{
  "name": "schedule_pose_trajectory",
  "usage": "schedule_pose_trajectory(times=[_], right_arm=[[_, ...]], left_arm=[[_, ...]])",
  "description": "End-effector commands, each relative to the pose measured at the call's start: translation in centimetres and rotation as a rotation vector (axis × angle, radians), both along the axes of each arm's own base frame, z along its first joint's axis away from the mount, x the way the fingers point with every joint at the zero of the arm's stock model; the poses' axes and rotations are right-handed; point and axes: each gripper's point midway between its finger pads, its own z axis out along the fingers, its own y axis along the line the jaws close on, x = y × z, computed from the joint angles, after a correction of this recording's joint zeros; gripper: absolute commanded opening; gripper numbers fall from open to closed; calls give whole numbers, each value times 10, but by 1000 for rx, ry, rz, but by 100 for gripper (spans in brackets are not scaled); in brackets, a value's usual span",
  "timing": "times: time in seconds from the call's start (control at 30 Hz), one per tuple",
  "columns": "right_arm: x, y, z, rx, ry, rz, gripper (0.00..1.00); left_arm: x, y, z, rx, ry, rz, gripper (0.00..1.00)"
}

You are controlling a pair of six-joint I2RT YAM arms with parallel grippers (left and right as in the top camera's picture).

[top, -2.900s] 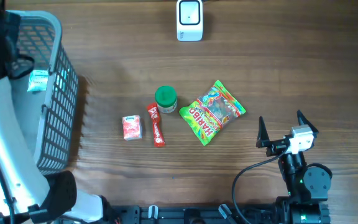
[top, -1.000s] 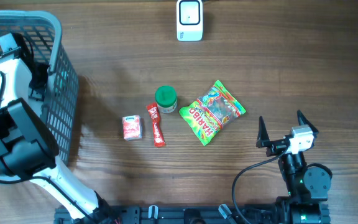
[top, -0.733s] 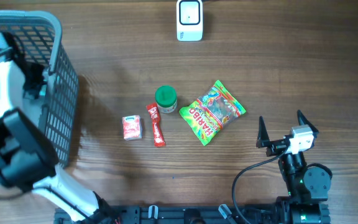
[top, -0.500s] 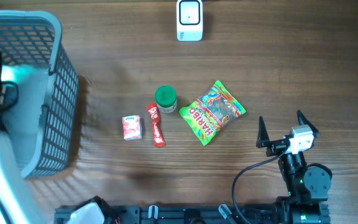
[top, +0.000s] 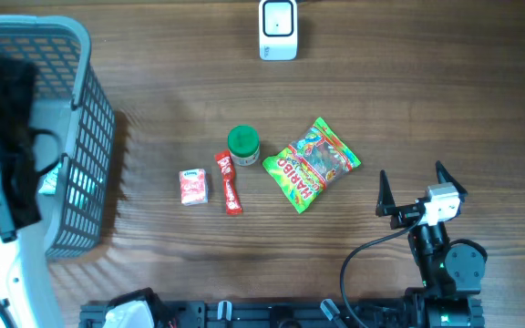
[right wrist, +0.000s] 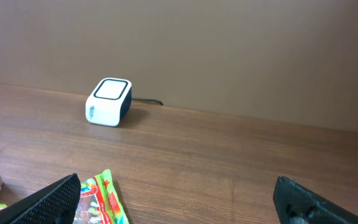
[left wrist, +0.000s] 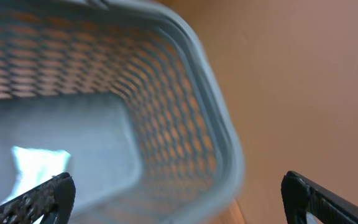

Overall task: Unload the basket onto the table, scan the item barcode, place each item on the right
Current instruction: 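Grasp the light-blue wipes pack with the left gripper and lift, then carry the wipes pack up to the scanner with the left gripper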

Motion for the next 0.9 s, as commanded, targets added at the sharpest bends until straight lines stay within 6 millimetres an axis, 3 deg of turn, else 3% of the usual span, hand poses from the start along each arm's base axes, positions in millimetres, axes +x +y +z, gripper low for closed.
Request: schedule_pose_trajectory(times=[0.0,0.1,0.2,0.3,0.57,0.7,0.83,0.87], right_arm=[[0,0,1,14,-5,-3,100],[0,0,1,14,-5,-3,100],[0,0,1,14,-5,-3,100],[0,0,1,14,-5,-3,100],[0,0,1,14,-5,-3,99],[0,0,1,14,-5,-3,100],[0,0,1,14,-5,-3,100],[0,0,1,14,-5,-3,100]], left_arm=[[-15,42,-30,-79,84,122,100],[-14,70,-102,-251,291,167,100],[-3,76,-180,-495,451,104,100],[-9,75,-241,-586,661,63,100],[-30,59,-304,-655,810,19,100],[-44,43,-346,-678,835,8,100],[-48,39,-351,-682,844,5,14],[-44,42,-345,-671,829,4,10]])
